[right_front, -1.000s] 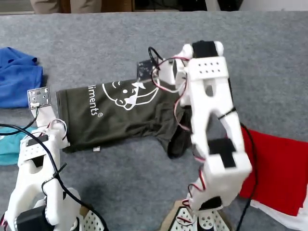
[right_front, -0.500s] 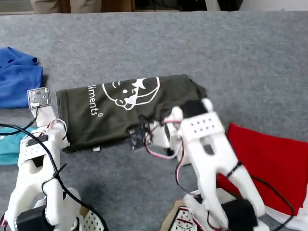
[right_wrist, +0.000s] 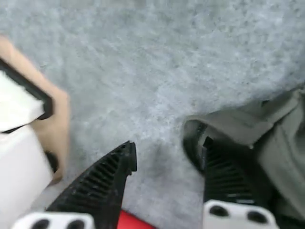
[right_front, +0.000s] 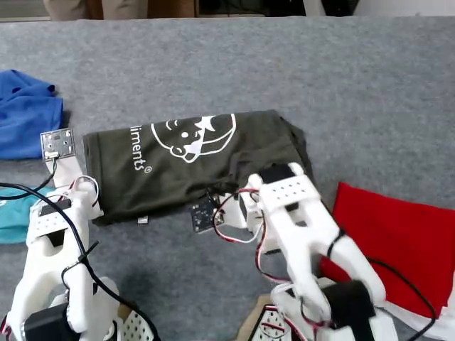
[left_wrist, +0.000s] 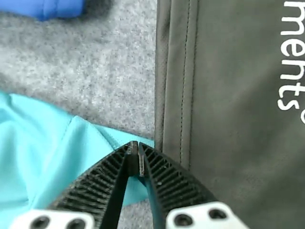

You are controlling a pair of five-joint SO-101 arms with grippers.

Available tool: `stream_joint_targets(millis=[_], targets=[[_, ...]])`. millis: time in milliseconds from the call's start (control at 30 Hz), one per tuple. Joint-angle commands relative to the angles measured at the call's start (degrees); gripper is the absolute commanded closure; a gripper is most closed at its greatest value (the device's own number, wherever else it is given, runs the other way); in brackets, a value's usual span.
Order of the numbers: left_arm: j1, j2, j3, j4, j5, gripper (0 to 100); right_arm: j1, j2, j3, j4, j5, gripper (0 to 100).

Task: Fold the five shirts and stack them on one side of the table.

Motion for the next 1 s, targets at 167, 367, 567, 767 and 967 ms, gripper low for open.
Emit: stream_joint_targets(millis=[167, 367, 567, 767, 967], targets=[[0.0, 0.13, -2.2, -0.53, 0.09, 98, 7.16, 12.0, -9.01, -3.69, -0.44, 80.5], [0.0, 0.13, -2.2, -0.53, 0.09, 98, 8.4, 15.25, -13.85, -3.69, -0.18, 92.2], [0.0, 0.13, -2.2, -0.53, 0.09, 98, 8.57, 17.63, -17.27, -3.25, -0.35, 99.1], [0.0, 0.13, -2.2, -0.53, 0.09, 98, 8.84, 14.64, -23.25, 2.02, -0.79, 99.5], [0.0, 0.13, -2.2, -0.53, 0.09, 98, 10.86, 17.45, -35.03, 5.71, -1.58, 99.5]])
